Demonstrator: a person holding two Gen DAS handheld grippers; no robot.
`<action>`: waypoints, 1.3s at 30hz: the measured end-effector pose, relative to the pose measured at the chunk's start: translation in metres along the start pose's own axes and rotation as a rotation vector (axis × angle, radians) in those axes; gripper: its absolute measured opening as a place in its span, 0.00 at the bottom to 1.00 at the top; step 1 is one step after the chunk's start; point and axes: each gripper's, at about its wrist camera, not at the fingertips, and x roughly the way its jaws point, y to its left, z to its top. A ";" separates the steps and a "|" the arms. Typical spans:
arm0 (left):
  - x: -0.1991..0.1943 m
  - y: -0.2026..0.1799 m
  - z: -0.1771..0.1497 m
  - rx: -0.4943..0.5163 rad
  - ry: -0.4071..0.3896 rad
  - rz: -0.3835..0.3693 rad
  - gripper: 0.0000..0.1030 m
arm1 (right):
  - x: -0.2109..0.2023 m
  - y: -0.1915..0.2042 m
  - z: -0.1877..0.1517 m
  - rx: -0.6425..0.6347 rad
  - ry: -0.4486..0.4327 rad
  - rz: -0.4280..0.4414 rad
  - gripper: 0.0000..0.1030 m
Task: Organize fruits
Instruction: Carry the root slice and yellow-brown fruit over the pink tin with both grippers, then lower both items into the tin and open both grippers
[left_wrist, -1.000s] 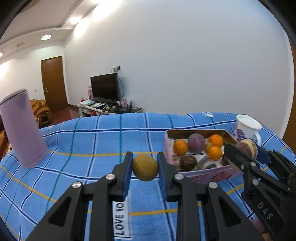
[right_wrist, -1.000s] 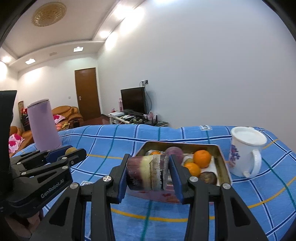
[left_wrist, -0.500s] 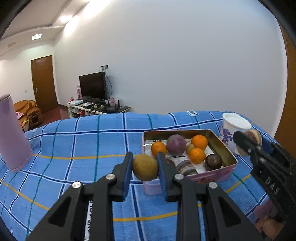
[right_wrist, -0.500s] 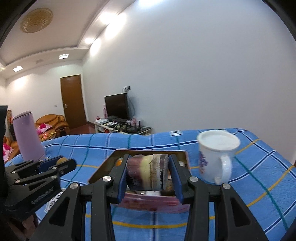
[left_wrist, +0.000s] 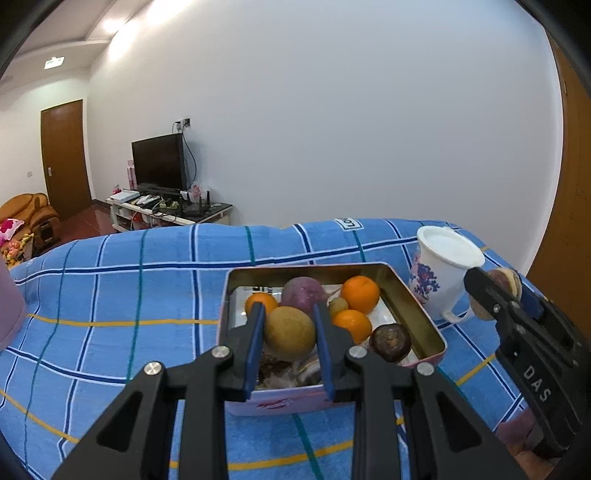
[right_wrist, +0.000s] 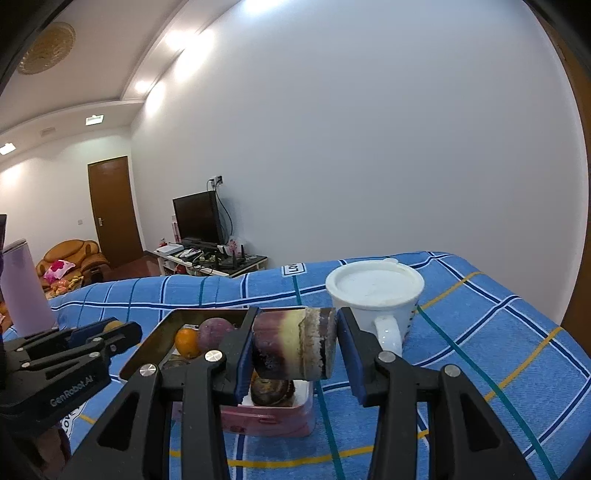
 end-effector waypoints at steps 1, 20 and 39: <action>0.002 -0.001 0.000 0.001 0.003 -0.002 0.27 | 0.000 0.000 0.000 0.002 0.002 -0.002 0.42; 0.033 0.003 0.026 -0.020 0.000 0.021 0.27 | 0.041 0.024 0.036 -0.029 0.059 -0.010 0.42; 0.070 0.012 0.019 -0.045 0.044 0.037 0.27 | 0.073 0.026 0.016 -0.038 0.091 0.006 0.42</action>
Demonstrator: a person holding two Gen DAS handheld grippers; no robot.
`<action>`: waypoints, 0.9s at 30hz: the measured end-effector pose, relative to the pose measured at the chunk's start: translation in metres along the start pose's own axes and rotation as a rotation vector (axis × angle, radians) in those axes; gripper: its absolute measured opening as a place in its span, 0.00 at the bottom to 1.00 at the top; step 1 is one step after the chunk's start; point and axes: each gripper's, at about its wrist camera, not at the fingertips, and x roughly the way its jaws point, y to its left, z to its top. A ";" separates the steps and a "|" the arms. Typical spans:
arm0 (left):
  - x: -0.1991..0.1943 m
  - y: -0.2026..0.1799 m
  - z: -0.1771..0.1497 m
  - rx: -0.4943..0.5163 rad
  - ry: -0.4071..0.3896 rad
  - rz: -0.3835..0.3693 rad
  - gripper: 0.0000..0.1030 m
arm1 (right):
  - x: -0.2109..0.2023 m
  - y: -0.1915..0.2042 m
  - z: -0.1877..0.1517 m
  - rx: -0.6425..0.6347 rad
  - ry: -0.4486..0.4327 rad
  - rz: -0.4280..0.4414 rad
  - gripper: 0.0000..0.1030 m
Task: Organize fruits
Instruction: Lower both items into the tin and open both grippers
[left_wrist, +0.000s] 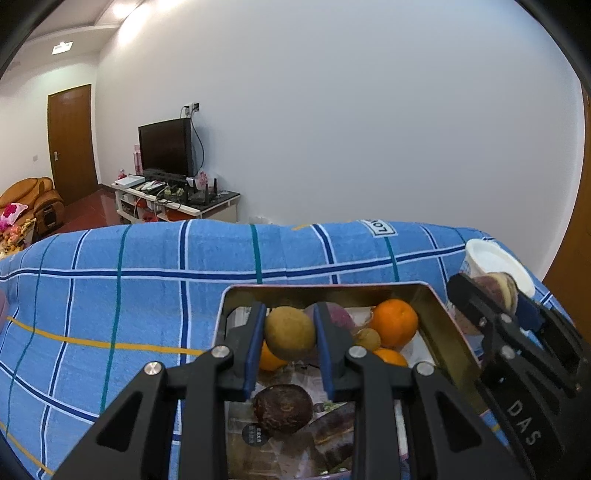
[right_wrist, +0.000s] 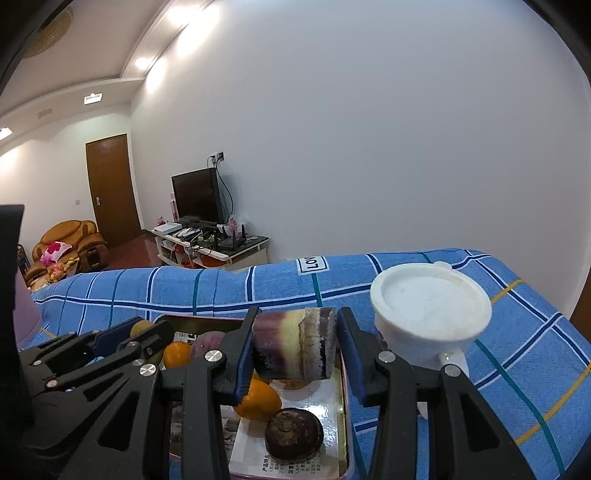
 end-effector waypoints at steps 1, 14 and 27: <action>0.002 0.000 0.001 0.004 0.004 0.003 0.27 | 0.000 0.001 0.001 -0.003 0.001 -0.001 0.42; 0.021 -0.003 -0.007 0.036 0.069 0.040 0.27 | 0.026 0.012 -0.004 -0.032 0.080 0.021 0.42; 0.026 -0.005 -0.010 0.045 0.090 0.056 0.27 | 0.039 0.016 -0.008 -0.043 0.124 0.042 0.42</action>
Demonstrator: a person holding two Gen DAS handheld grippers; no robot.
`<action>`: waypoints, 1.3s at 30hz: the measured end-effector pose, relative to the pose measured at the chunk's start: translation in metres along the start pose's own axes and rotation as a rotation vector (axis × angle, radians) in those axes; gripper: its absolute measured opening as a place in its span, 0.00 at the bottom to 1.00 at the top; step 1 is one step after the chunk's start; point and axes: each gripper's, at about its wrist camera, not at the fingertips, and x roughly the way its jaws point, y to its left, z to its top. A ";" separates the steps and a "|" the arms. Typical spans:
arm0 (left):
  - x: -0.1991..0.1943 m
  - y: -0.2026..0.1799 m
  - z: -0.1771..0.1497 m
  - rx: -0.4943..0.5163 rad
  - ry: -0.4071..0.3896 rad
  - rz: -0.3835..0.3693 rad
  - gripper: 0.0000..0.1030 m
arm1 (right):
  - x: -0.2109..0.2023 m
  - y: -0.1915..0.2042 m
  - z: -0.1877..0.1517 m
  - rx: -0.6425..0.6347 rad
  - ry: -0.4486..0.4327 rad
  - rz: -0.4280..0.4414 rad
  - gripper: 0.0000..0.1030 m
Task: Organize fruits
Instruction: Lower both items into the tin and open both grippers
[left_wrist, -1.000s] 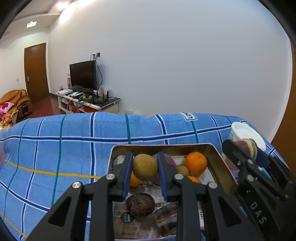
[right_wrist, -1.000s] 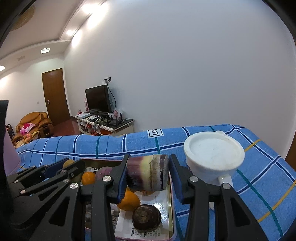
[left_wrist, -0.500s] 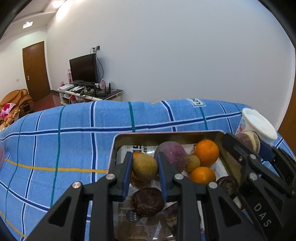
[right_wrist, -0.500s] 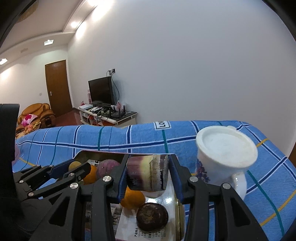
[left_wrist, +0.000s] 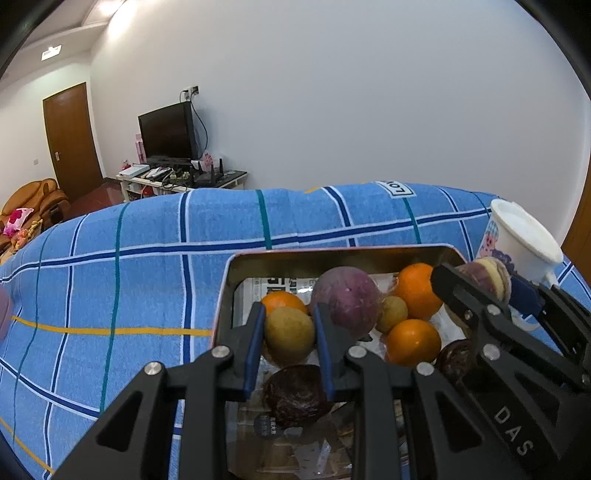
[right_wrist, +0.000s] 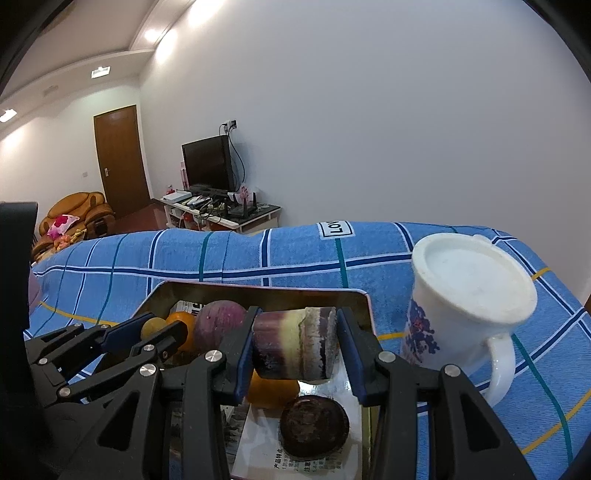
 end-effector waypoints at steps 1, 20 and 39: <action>0.001 0.000 0.000 -0.002 0.004 0.000 0.27 | 0.001 0.000 0.000 0.000 0.004 0.004 0.42; 0.005 0.006 0.001 0.007 0.042 0.025 0.26 | 0.035 0.000 -0.003 0.034 0.156 0.128 0.42; -0.048 0.032 -0.006 -0.048 -0.133 0.105 0.80 | 0.029 -0.015 -0.006 0.183 0.149 0.449 0.43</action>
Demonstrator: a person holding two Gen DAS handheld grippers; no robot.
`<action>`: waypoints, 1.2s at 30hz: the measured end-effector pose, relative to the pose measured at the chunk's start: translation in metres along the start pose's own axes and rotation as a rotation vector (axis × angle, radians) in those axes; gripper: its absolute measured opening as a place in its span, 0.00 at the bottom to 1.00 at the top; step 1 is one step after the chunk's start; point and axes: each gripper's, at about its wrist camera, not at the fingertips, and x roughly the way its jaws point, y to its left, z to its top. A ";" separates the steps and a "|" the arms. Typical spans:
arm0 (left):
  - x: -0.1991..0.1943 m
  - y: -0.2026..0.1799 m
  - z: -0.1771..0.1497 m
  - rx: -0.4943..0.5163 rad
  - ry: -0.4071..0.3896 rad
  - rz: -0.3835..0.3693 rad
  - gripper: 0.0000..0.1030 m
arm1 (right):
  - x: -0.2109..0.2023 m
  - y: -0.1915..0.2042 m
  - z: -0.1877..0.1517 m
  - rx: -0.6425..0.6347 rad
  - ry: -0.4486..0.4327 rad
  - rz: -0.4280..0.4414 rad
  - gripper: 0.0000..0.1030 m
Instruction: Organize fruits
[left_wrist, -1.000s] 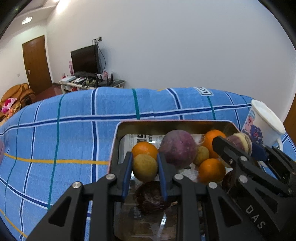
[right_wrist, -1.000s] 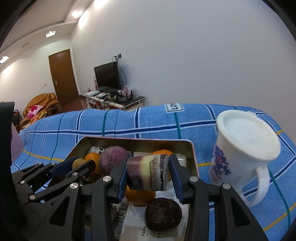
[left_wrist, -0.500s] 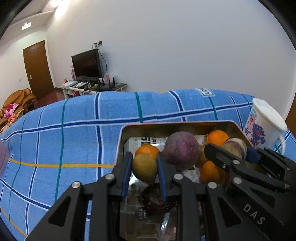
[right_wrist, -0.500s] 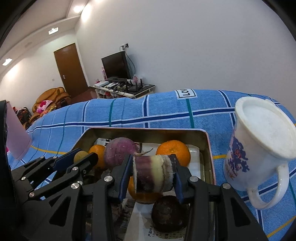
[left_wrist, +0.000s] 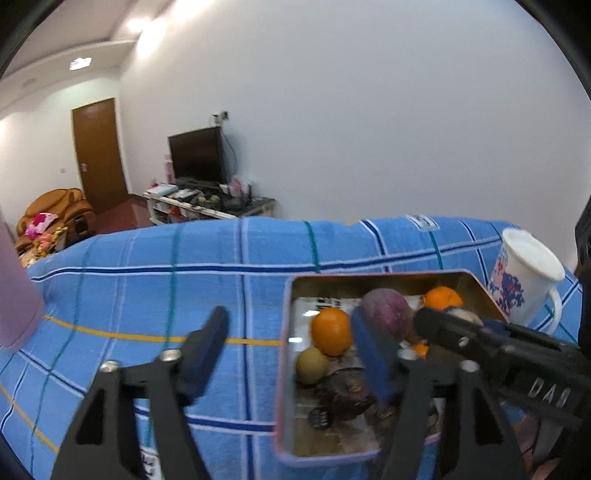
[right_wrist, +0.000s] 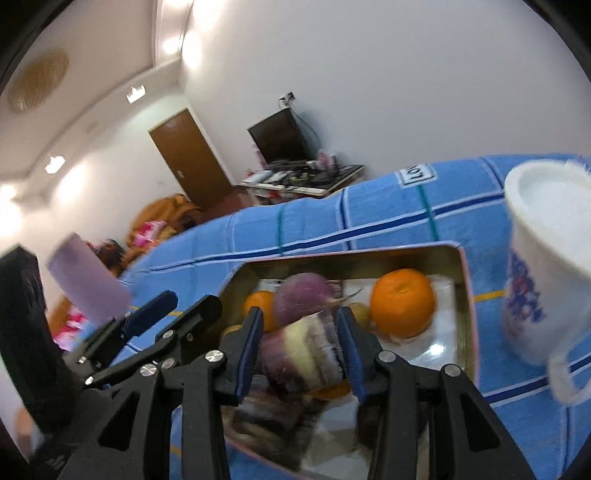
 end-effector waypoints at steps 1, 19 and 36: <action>-0.004 0.004 -0.001 -0.011 -0.013 0.026 0.92 | -0.003 0.000 0.000 0.007 -0.013 0.011 0.43; -0.012 -0.002 -0.014 0.013 -0.028 0.098 1.00 | -0.063 0.050 -0.024 -0.180 -0.433 -0.397 0.80; -0.048 0.007 -0.030 -0.019 -0.105 0.089 1.00 | -0.093 0.063 -0.044 -0.219 -0.463 -0.456 0.82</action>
